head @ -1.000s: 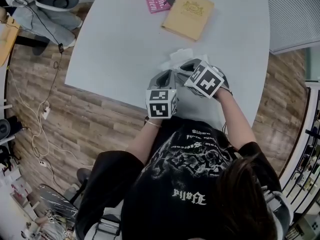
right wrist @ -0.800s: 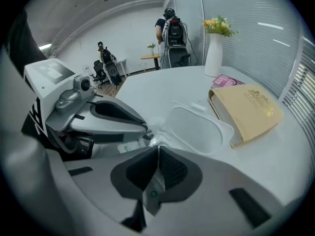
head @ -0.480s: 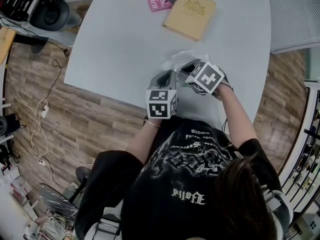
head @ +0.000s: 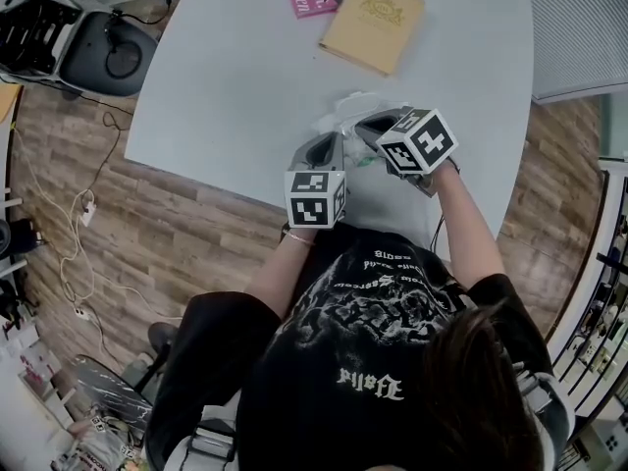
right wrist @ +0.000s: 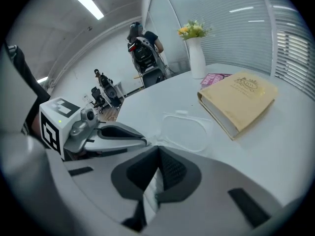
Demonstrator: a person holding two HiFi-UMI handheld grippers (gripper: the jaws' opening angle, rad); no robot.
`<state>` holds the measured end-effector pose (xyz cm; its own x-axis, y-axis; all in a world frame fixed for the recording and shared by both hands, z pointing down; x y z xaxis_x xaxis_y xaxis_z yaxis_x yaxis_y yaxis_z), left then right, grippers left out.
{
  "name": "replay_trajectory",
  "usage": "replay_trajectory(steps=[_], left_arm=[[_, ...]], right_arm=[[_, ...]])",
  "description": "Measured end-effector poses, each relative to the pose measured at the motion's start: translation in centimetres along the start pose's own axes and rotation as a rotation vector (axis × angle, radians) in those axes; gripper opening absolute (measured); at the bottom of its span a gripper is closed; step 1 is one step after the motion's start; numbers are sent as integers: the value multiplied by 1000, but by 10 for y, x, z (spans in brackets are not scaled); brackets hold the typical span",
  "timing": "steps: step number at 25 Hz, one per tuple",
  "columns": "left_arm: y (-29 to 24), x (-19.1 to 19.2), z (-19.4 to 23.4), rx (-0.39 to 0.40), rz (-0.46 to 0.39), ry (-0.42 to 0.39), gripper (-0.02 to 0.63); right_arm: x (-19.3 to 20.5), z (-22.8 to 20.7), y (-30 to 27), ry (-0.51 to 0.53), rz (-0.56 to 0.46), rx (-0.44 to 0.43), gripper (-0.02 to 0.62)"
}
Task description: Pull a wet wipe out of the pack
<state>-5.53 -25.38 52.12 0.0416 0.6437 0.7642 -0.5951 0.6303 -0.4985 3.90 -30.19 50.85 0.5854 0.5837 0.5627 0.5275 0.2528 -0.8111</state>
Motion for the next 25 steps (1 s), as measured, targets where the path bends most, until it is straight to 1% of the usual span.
replay_trajectory(steps=[6,11,18,25], left_arm=[[-1,0,0,-6,1,0,6],[-3,0,2,-6,2,1,6],[-3,1,1,-8,6,1,6],[-8,1,2,-7,9,3,6]], right_arm=[[-5,-6,14,-49,-77,10,0],[-6,-14,27,-136,-141,-5,0],[-5,-12,46,-233,-235,-25,-1],[-9,-17,60,-308,-326,-33,0]])
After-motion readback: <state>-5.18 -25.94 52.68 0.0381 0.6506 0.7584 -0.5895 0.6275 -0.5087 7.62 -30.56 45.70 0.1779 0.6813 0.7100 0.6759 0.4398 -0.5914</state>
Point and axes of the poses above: the fingertips, and each gripper's own axes: y backward along the fingers, z to its left, x out of its underside, the point moved 6 cm from there along y, backward along the fingers, and after that the axes turned 13 degrees about x, right-handed, at the moved point
